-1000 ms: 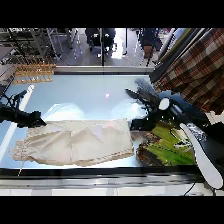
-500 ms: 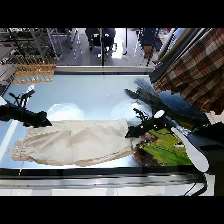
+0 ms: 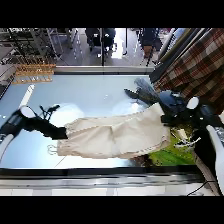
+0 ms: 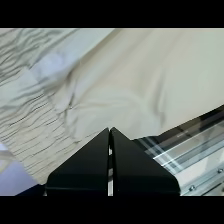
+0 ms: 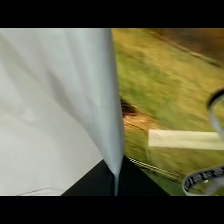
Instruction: Fold the clothes and pants, and hang the long-sleeved shirts on hangers.
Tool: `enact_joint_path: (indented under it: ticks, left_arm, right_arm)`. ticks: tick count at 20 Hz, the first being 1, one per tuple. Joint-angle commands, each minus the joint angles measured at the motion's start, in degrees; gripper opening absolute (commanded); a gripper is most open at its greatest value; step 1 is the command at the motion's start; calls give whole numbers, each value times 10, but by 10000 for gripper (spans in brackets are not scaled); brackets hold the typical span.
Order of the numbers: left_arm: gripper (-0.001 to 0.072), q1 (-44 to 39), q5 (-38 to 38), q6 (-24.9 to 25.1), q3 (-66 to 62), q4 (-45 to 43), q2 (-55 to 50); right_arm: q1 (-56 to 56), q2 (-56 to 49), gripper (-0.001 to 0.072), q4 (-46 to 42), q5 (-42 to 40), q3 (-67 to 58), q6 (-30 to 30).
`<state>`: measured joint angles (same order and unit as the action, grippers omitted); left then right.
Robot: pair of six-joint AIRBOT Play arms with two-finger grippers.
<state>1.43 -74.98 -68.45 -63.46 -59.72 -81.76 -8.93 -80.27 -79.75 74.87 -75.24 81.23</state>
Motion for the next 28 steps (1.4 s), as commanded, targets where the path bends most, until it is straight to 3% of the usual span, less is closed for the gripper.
enact_joint_path:
  ticks: [1, 4, 6, 8, 12, 14, 16, 17, 19, 20, 24, 28]
  left_arm:
    - [7, -45, 122, 17, 65, -3, -7]
    - [7, -54, 190, -27, 66, -3, -50]
    - [6, -51, 198, -27, 60, -3, -58]
    - [8, -34, 144, -27, 17, 2, -25]
    - [9, 34, -57, -27, -111, 14, 108]
    - [8, 76, -87, -28, -127, 14, 185]
    - [8, 109, -87, -36, -127, 14, 245]
    - [8, 119, -87, -38, -127, 14, 266]
    - [8, 123, -89, -38, -127, 12, 285]
    - [8, 123, -92, -38, -127, 12, 285]
    - [8, 119, -95, -49, -115, 17, 240]
    - [8, 62, -43, -48, -42, 27, 147]
  right_arm:
    - [17, 64, 15, -38, 47, -27, 51]
    - [130, 86, 15, -6, 52, -87, 92]
    - [232, 84, 15, 11, 11, -111, 138]
    - [342, 70, 15, 13, -57, -111, 181]
    - [513, -21, 15, 22, -217, -115, 220]
    - [572, -93, 16, 28, -319, -138, 220]
    - [602, -182, 20, 76, -368, -201, 206]
    - [611, -225, 44, 121, -366, -242, 168]
    - [611, -268, 365, 180, -299, -308, 110]
    - [603, -266, 483, 167, -256, -327, 100]
    - [488, -192, 500, 49, -90, -354, 112]
    - [299, -134, 547, 84, 16, -330, 117]
